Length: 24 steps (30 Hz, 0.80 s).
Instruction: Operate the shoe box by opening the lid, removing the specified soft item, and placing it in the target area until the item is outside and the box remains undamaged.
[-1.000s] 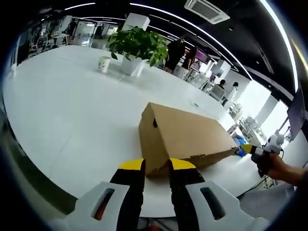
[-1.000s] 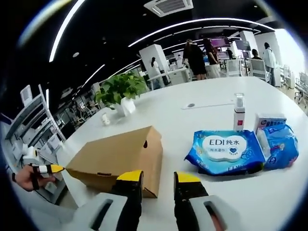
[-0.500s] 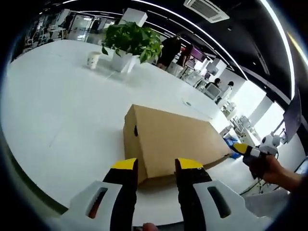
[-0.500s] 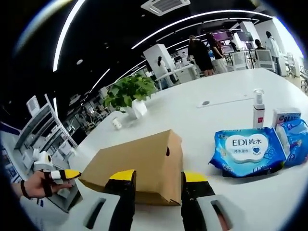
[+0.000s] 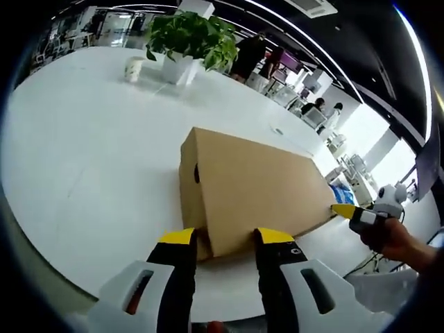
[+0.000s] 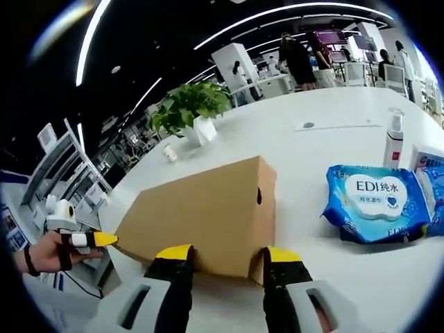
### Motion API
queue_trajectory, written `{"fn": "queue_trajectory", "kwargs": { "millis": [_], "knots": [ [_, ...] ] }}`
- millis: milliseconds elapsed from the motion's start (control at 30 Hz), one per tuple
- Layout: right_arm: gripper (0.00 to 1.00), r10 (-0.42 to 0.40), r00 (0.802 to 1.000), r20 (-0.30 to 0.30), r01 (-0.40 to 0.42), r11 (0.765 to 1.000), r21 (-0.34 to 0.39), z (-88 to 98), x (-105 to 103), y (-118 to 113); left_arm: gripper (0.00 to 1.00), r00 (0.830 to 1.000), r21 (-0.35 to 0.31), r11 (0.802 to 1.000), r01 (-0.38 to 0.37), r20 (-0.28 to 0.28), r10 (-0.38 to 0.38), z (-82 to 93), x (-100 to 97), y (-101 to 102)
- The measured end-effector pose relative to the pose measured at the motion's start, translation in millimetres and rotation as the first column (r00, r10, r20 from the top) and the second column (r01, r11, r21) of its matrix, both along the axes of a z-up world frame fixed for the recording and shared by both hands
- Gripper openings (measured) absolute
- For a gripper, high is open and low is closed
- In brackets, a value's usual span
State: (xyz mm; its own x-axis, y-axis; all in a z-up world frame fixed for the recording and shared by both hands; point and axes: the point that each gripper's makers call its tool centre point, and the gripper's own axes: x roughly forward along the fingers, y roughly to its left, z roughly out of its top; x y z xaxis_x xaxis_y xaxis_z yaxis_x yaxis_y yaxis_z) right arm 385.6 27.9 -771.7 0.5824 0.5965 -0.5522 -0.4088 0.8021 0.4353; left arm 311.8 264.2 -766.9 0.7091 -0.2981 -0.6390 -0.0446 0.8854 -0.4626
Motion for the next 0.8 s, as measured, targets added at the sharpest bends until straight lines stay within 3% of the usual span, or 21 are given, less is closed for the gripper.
{"fn": "queue_trajectory", "kwargs": {
  "millis": [367, 567, 800],
  "knots": [
    [0.36, -0.053, 0.999, 0.011, 0.053, 0.999, 0.001, 2.5, 4.2, 0.5, 0.35, 0.999, -0.024, 0.999, 0.035, -0.015, -0.035, -1.5, 12.1, 0.2],
    [0.35, -0.088, 0.996, 0.003, 0.088, 0.996, -0.015, 2.4, 23.1, -3.9, 0.35, 0.998, -0.014, 0.998, 0.068, -0.019, -0.068, -1.0, 38.8, -0.5],
    [0.35, -0.147, 0.989, -0.015, 0.147, 0.989, -0.026, 2.9, 44.8, -14.7, 0.35, 0.993, -0.011, 0.993, 0.119, -0.022, -0.120, -0.2, 83.1, -9.0]
  ]
}}
